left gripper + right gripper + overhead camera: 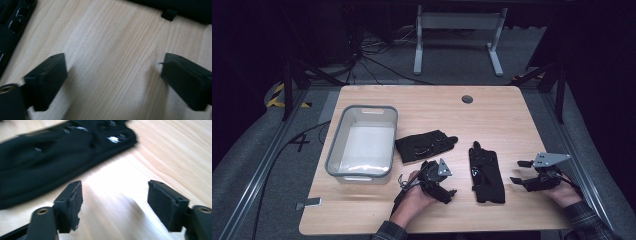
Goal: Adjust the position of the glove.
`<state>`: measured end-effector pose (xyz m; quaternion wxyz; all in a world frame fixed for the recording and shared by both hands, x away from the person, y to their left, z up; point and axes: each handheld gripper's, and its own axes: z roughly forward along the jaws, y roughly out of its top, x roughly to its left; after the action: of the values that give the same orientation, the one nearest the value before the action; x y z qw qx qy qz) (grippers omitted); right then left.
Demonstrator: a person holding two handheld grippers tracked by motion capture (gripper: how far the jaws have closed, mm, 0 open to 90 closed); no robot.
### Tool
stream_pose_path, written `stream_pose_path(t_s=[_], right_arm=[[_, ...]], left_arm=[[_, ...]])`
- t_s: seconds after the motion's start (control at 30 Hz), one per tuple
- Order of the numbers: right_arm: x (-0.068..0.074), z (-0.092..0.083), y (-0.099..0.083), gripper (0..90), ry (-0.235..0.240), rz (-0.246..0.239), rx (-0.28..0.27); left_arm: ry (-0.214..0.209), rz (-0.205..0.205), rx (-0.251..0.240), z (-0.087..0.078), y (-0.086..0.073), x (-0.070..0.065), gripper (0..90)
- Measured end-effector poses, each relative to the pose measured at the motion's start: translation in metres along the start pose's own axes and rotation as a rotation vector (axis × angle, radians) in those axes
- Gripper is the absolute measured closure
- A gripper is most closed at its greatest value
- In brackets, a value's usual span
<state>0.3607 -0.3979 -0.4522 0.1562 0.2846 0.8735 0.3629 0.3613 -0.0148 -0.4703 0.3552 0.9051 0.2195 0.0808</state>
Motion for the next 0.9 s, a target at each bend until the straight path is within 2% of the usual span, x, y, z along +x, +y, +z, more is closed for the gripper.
stream_pose_path(t_s=[0.1, 0.2, 0.23, 0.27, 0.37, 0.4, 0.53, 0.63, 0.77, 0.8, 0.83, 0.87, 0.9], right_arm=[[-0.008, 0.001, -0.007, 24.9, -0.028, 0.027, -0.003], [-0.010, 0.003, -0.009, 22.3, -0.038, 0.025, -0.002], [-0.009, 0.004, -0.009, 22.3, -0.042, 0.027, -0.004], [-0.009, 0.005, -0.010, 21.2, -0.055, 0.021, 0.001], [-0.009, 0.006, -0.011, 20.8, -0.055, 0.029, -0.008], [-0.010, 0.006, -0.012, 19.7, -0.053, 0.031, -0.014], [-0.011, 0.007, -0.013, 17.5, -0.045, 0.045, -0.020], [-0.011, 0.008, -0.013, 16.8, -0.037, 0.046, -0.016], [-0.013, 0.008, -0.013, 15.7, -0.022, 0.068, -0.007], [-0.013, 0.008, -0.013, 15.6, -0.022, 0.066, -0.006], [-0.013, 0.008, -0.013, 15.5, -0.022, 0.066, -0.006], [-0.013, 0.008, -0.013, 15.5, -0.021, 0.066, -0.006], [-0.013, 0.008, -0.013, 15.5, -0.020, 0.067, -0.006]], left_arm=[[0.014, -0.024, 0.021, -0.005, 0.002, 0.003, 23.4], [0.014, -0.019, 0.028, -0.007, 0.004, 0.006, 39.0], [0.009, -0.015, 0.039, -0.008, 0.006, 0.007, 39.0], [0.011, -0.014, 0.039, -0.009, 0.007, 0.008, 47.0], [0.014, -0.015, 0.059, -0.010, 0.013, 0.011, 62.3], [0.019, -0.019, 0.058, -0.011, 0.015, 0.011, 70.8], [0.038, -0.055, 0.067, -0.015, 0.024, 0.016, 88.8], [0.060, -0.090, 0.066, -0.015, 0.029, 0.025, 89.7], [0.101, -0.116, 0.071, -0.013, 0.036, 0.039, 89.7], [0.106, -0.131, 0.057, -0.011, 0.037, 0.042, 89.7], [0.107, -0.137, 0.064, -0.010, 0.038, 0.045, 89.7], [0.130, -0.132, 0.083, -0.009, 0.040, 0.048, 89.7], [0.146, -0.136, 0.082, -0.008, 0.042, 0.050, 89.7]])
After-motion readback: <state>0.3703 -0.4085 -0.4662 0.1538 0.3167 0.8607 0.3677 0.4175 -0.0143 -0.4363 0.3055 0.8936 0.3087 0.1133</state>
